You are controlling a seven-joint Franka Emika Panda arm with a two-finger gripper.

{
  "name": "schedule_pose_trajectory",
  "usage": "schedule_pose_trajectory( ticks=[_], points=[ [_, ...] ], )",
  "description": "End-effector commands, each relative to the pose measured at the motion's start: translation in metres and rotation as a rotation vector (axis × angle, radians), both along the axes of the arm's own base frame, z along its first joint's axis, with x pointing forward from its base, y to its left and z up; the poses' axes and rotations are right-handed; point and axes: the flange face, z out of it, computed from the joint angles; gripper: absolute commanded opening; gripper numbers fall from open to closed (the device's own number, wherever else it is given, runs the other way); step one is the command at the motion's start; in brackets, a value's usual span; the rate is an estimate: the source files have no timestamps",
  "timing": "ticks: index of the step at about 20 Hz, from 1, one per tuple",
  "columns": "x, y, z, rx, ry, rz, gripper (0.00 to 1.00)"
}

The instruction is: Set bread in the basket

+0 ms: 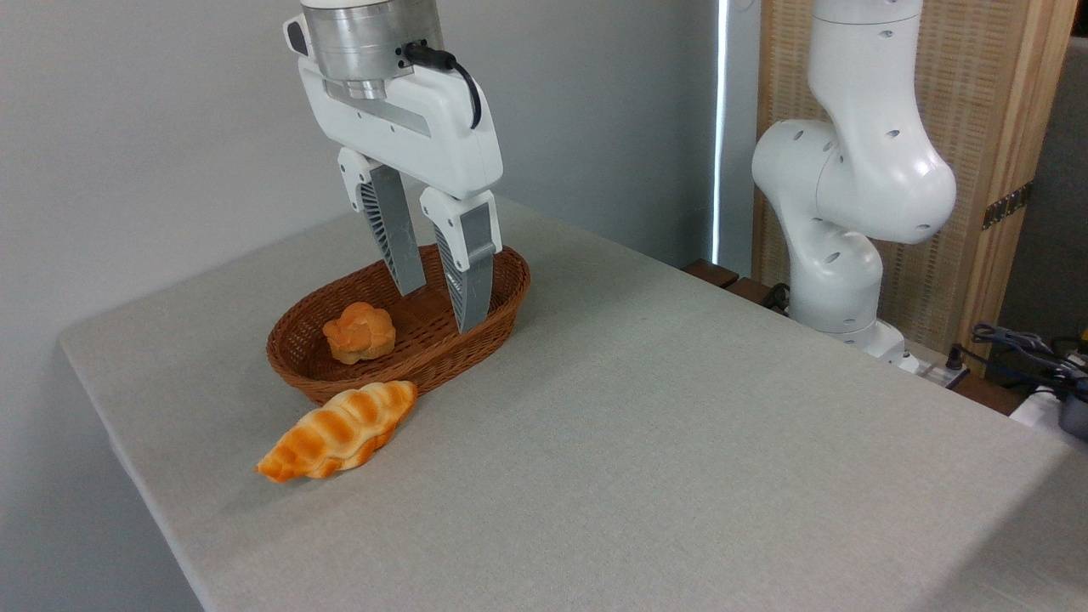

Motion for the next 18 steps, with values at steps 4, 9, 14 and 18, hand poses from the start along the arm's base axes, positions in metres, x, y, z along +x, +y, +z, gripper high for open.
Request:
schedule_pose_trajectory(
  ticks=[4,9,14,18],
  points=[
    [-0.0024,0.0044,0.0042,-0.001,-0.017,-0.009,1.00],
    [-0.0024,0.0044,0.0042,-0.001,-0.017,-0.009,1.00],
    [-0.0021,0.0018,0.0033,0.000,-0.015,-0.006,1.00],
    [-0.0023,-0.0009,0.0026,-0.002,-0.013,-0.009,1.00]
  ],
)
